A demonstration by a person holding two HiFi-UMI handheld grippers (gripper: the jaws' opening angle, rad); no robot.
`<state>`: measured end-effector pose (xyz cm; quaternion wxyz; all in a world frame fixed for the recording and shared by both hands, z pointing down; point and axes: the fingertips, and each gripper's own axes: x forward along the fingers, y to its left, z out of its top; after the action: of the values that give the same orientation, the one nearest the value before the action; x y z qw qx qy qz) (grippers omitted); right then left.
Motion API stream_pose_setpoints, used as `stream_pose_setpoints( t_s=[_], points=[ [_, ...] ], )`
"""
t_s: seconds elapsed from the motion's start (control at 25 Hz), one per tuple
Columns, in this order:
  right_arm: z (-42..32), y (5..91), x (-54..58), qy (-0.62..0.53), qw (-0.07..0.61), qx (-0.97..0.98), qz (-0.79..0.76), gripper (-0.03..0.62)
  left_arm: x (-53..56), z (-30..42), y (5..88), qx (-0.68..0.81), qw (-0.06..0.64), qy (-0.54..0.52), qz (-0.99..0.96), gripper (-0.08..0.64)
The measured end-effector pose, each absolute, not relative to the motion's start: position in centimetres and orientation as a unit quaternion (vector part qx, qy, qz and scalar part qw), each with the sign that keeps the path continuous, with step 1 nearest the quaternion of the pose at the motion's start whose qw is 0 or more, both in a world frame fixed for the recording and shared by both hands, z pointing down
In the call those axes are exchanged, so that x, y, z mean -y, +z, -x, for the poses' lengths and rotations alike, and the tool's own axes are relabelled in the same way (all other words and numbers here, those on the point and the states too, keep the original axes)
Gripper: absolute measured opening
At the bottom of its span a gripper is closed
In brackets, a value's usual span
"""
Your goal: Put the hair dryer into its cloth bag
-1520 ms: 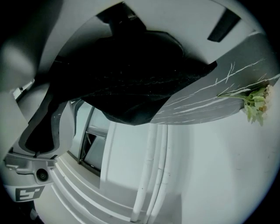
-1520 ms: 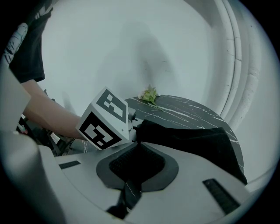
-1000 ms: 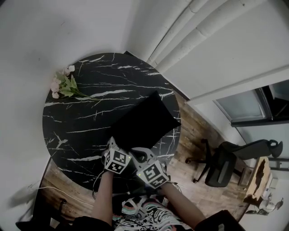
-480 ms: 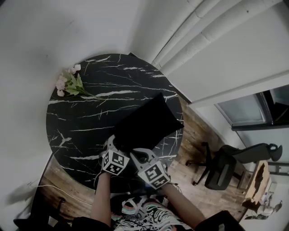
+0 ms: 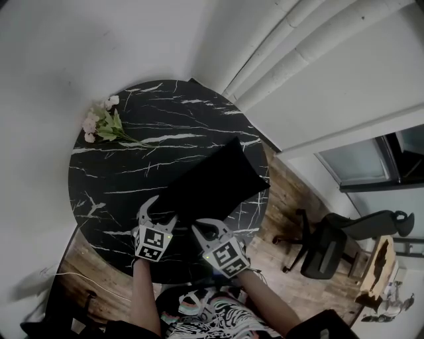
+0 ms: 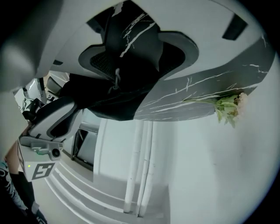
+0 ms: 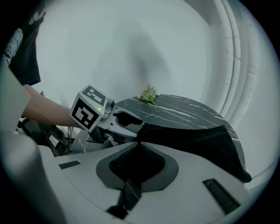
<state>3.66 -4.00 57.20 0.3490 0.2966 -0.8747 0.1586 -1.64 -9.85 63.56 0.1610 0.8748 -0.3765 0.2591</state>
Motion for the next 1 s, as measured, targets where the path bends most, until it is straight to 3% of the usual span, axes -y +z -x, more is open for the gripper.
stream_pose_setpoints(
  t_s=[0.12,0.36,0.4,0.44,0.48,0.64,1.0],
  points=[
    [-3.7,57.3,4.1,0.159,0.350,0.875,-0.295,0.028,11.2,3.2,63.9,0.409,0.165,0.262,-0.859,0.318],
    [-3.4,57.6,4.0,0.152,0.361,0.874,-0.286,0.028,14.1,1.9,65.2,0.419,0.107,0.317,-0.844,0.314],
    [-3.4,57.6,3.9,0.153,0.361,0.874,-0.286,0.028,14.4,1.4,65.3,0.414,0.103,0.324,-0.844,0.271],
    [-3.4,57.6,3.9,0.153,0.361,0.874,-0.286,0.028,14.5,1.2,65.5,0.409,0.102,0.331,-0.844,0.106],
    [-3.3,57.5,3.9,0.153,0.361,0.875,-0.285,0.028,14.5,1.0,65.6,0.403,0.106,0.336,-0.845,0.017],
    [-3.6,57.5,3.9,0.151,0.361,0.875,-0.284,0.028,13.9,1.5,65.0,0.399,0.160,0.308,-0.849,0.017],
    [-2.8,57.8,3.1,0.164,0.357,0.876,-0.278,0.028,13.3,2.5,64.1,0.393,0.160,0.306,-0.853,0.015]
  ],
)
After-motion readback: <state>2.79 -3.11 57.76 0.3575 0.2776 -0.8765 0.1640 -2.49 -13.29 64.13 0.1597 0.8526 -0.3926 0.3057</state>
